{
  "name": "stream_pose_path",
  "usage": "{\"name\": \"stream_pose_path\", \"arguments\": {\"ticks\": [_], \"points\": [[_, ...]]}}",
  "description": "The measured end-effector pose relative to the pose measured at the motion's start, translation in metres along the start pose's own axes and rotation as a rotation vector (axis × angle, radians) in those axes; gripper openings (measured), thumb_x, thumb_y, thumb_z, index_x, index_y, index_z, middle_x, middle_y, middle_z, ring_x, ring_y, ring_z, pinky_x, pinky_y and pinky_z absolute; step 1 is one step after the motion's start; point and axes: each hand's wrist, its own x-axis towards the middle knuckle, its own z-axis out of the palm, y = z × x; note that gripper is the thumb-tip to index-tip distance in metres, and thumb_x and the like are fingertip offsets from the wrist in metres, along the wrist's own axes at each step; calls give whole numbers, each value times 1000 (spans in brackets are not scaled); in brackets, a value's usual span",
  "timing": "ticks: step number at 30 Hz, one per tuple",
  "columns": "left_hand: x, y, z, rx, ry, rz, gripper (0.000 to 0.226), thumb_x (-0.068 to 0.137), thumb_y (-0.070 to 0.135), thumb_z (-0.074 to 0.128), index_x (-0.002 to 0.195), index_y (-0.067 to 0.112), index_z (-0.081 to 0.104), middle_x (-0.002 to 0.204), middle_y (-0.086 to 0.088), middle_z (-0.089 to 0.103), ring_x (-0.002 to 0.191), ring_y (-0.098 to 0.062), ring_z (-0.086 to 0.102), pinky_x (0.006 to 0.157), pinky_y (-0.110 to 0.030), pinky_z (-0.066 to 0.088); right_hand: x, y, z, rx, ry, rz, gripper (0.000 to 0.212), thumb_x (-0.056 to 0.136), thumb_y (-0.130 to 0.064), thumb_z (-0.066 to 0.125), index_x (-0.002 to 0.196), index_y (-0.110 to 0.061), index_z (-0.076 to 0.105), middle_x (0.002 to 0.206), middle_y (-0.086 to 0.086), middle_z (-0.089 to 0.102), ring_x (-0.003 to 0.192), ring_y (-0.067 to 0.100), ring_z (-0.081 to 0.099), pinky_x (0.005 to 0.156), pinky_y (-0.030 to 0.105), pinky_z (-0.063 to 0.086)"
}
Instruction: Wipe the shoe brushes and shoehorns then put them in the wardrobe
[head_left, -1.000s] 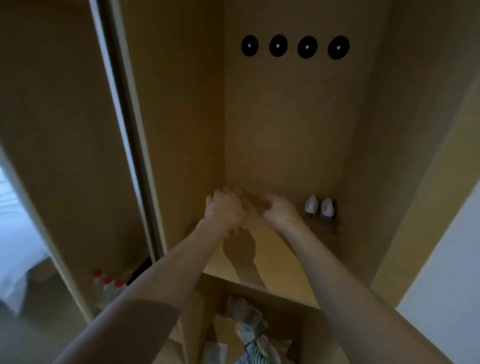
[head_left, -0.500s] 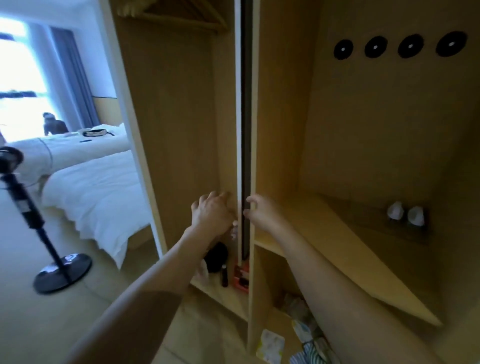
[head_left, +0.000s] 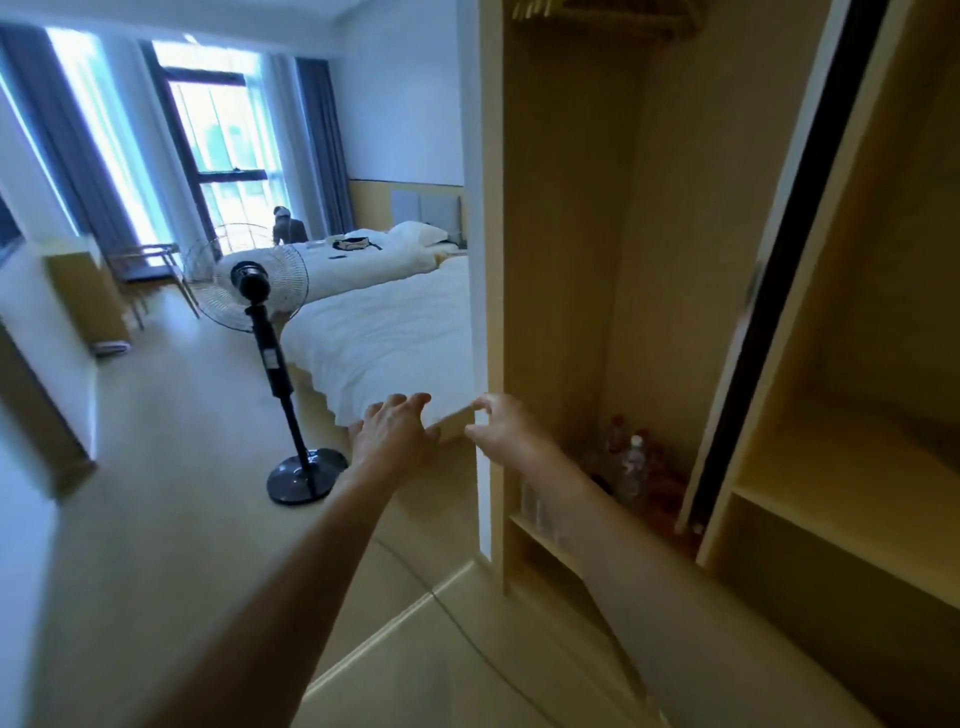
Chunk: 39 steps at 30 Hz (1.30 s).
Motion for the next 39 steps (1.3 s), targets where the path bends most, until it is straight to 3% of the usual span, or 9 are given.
{"name": "stream_pose_path", "arguments": {"ticks": [5,10,16,22,25,32,39], "points": [[11,-85,-22,34,45,-125,51,94,37,50,143,29,41,146,-6,45,134,-31,39,108,-47,34,38,-55,61,-26,-109,-91,49,95,-24,58,143,-15,50,146,5,52,133,22,50,108,34,43],[35,-166,-36,67,70,-289,47,93,39,50,138,29,45,141,-4,48,129,-30,43,101,-47,35,96,-106,127,-38,-235,-185,43,94,-24,58,136,-13,56,139,8,56,127,24,53,102,33,44],[87,-262,-59,121,117,-471,52,94,43,49,144,30,39,148,-2,43,134,-26,39,105,-46,34,182,-177,201,-76,-360,-346,47,95,-31,57,140,-22,51,142,5,54,129,23,51,106,38,44],[141,-335,-90,162,223,-595,50,94,44,48,142,29,42,147,-1,46,132,-25,43,106,-41,35,263,-244,252,-94,-435,-500,46,97,-33,56,141,-23,50,142,3,53,126,21,51,96,26,39],[157,-368,-98,168,248,-648,51,94,44,49,142,29,43,145,-2,48,131,-25,45,105,-41,37,290,-271,281,-85,-472,-558,45,97,-31,55,141,-22,50,143,4,53,126,23,52,100,32,43],[195,-463,-102,88,320,-736,50,92,41,52,140,29,46,143,-1,50,128,-27,47,101,-44,38,348,-322,364,-69,-502,-626,45,98,-29,55,142,-22,49,143,5,53,128,27,49,102,34,40],[268,-592,-111,7,341,-717,48,92,40,52,139,31,47,141,-1,50,126,-27,47,100,-42,38,423,-383,456,5,-480,-525,44,96,-32,58,139,-27,52,139,3,55,126,24,51,98,30,40]]}}
